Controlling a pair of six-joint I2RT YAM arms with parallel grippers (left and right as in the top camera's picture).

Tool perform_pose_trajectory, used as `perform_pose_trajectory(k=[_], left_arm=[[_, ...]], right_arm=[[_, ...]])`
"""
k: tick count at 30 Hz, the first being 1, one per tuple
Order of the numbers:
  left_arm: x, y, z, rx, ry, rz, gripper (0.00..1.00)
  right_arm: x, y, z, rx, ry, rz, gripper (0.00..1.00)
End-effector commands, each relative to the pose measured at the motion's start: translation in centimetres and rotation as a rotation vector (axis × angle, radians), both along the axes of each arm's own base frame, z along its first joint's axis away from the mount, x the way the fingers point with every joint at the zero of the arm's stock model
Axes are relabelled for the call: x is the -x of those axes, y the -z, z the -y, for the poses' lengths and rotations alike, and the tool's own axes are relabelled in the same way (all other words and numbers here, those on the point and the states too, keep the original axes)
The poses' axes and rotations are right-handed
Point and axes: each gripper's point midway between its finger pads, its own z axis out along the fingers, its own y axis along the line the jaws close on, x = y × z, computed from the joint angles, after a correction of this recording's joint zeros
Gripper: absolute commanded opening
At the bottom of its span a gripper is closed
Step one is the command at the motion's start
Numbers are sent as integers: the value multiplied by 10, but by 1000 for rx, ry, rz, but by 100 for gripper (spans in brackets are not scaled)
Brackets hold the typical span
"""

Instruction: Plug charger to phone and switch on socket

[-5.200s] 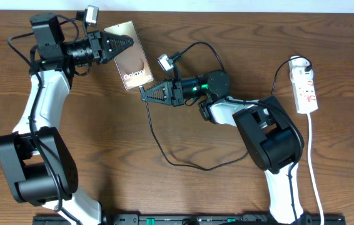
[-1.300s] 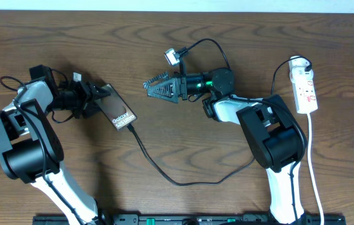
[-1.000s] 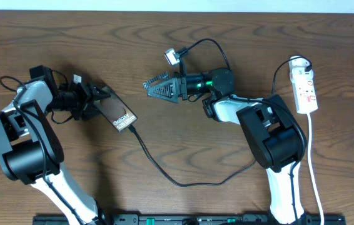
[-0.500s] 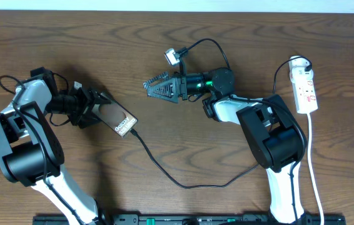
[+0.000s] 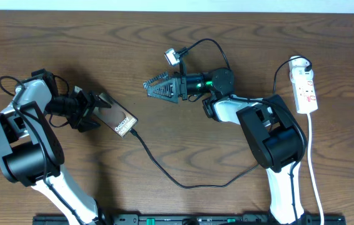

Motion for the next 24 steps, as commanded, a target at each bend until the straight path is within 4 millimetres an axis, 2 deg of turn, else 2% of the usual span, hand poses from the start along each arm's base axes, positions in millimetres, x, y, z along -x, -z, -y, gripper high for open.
perform_pose_trajectory(k=[1, 5, 7, 12, 15, 16, 20, 24], left_arm=[[15, 7, -15, -120, 26, -38, 78], [6, -28, -17, -158, 19, 64, 78], [2, -52, -18, -182, 14, 141, 78], [-2, -117, -16, -241, 3, 334, 79], [-3, -151, -9, -237, 2, 452, 79], [-2, -169, -5, -234, 3, 515, 79], [2, -193, -2, -255, 4, 594, 79], [5, -202, -1, -266, 3, 621, 79]], right_arm=[[-4, 1, 1, -4, 4, 21, 99], [-4, 2, 1, 2, 4, 11, 99], [-6, 7, 0, 18, 5, -15, 99], [-20, 40, 0, 130, 26, -183, 99], [-30, 60, 7, 189, 54, -264, 99], [-36, 66, 13, 208, 71, -296, 99], [-51, 75, 30, 231, 113, -355, 99], [-64, 84, 45, 252, 163, -423, 99]])
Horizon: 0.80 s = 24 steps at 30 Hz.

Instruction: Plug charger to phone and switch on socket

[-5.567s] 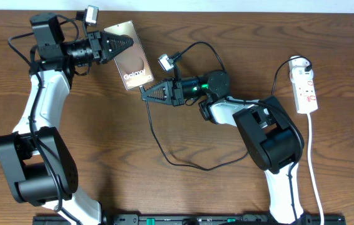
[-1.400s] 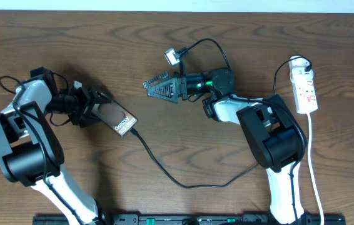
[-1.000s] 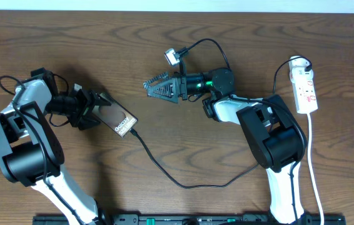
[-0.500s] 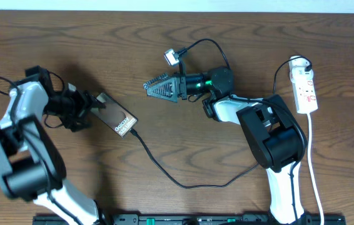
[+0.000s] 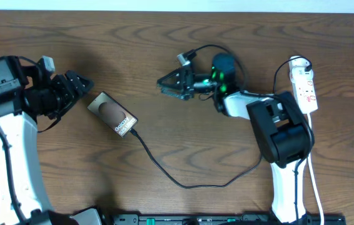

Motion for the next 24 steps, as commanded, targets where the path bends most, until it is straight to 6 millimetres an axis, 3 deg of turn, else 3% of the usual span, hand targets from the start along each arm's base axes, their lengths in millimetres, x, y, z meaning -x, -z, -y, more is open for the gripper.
perform_pose_trajectory(k=[1, 8, 13, 18, 24], left_arm=[[2, -8, 2, 1, 12, 29, 79], [2, -8, 2, 1, 12, 29, 79], [1, -8, 2, -2, 12, 33, 79], [-1, -10, 1, -6, 12, 43, 79], [-1, -9, 1, -10, 11, 41, 79]], right_arm=[[-15, 6, 12, 21, 54, -12, 99], [-24, 36, 18, 150, 158, -104, 99], [-22, 52, 45, 435, 259, -53, 99], [-24, 11, 80, 649, 345, 72, 99], [-28, -46, 145, 839, 540, 154, 99]])
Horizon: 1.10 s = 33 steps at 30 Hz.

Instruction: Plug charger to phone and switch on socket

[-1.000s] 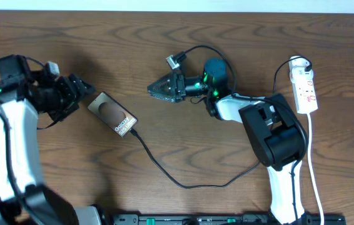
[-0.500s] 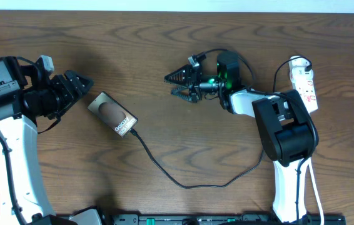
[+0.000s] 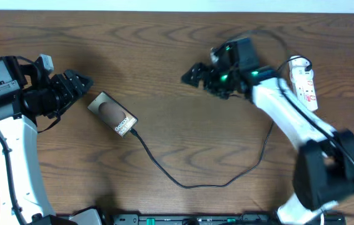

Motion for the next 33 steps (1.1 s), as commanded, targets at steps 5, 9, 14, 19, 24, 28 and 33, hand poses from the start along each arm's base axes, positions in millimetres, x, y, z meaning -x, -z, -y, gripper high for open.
perform_pose_trajectory(k=[5, 9, 14, 19, 24, 28, 33], left_arm=[[0, -3, 0, -5, 13, 17, 79], [0, -2, -1, -15, 13, 17, 79], [0, -2, -1, -14, 14, 14, 79], [-1, 0, -1, -12, 14, 9, 79], [-1, 2, -1, -10, 13, 5, 79], [-1, 2, -1, -10, 13, 5, 79], [-1, 2, -1, -9, 14, 4, 79]], right_arm=[[-37, -54, 119, 127, 246, 181, 99], [-44, -67, 185, 49, 302, 204, 99], [-37, -75, 252, -11, 379, 229, 99], [-30, -74, 309, 36, 480, 253, 99], [-21, -58, 354, 196, 582, 223, 99], [-18, -41, 369, 309, 561, 208, 99], [-23, -5, 376, 327, 539, 143, 99]])
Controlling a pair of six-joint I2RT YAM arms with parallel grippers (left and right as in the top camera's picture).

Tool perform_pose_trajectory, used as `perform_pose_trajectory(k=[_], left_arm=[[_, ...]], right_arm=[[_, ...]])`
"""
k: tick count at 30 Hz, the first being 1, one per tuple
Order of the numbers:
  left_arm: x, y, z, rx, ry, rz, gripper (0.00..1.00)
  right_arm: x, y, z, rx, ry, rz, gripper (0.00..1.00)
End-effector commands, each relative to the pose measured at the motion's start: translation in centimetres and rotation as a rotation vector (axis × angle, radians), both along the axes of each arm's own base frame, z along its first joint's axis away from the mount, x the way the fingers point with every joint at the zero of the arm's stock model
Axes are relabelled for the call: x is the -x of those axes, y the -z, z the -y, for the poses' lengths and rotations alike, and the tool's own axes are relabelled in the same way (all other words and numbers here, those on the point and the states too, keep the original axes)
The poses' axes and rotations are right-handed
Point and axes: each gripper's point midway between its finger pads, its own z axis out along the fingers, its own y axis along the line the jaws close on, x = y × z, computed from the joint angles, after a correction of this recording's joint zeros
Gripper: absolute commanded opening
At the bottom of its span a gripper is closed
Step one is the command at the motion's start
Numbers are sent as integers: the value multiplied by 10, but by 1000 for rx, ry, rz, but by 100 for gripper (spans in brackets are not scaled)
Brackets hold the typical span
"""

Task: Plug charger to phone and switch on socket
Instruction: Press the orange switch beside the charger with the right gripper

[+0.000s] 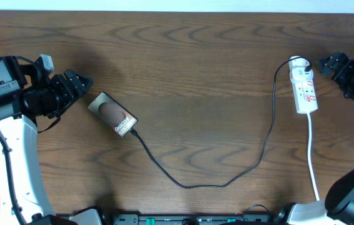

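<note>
The phone lies face down at the left of the wooden table, with the black charger cable plugged into its lower right end. The cable loops across the table and rises to the far end of the white power strip at the right. My left gripper hovers just up-left of the phone, open and clear of it. My right gripper is at the frame's right edge, beside the strip's far end. Its fingers are too small and dark to read.
The strip's white cord runs down toward the table's front edge. The right arm enters from the right edge and is mostly out of view. The left arm stands along the left side.
My right gripper has moved from the upper middle of the table to the far right, beside the power strip's far end. The left arm, phone and cable have not moved.
At first my left gripper was around the phone's left end and the right gripper hovered mid-table pointing left. Then the left gripper was off the phone, up-left of it, and stayed there. The right gripper appeared further right each time, now at the strip.
</note>
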Motion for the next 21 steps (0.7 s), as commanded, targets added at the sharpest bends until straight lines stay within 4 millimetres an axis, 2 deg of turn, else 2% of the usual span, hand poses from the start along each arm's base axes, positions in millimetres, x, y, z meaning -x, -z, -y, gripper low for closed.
perform_pose_trajectory(k=[1, 4, 7, 15, 21], left_arm=[[-1, 1, -1, -7, 11, 4, 79], [-1, 1, -1, -6, 11, 3, 79], [0, 2, -1, -5, 11, -2, 79], [1, 2, 0, -2, 11, -7, 79], [1, 2, 0, -2, 12, -7, 79]], right_arm=[[-6, 32, 8, 31, -38, -61, 99], [-18, 57, 4, -28, -110, -100, 99], [-26, 68, 8, -36, -148, -146, 99], [-34, 74, 12, 43, -307, -162, 99], [-38, 78, 12, 62, -346, -143, 99]])
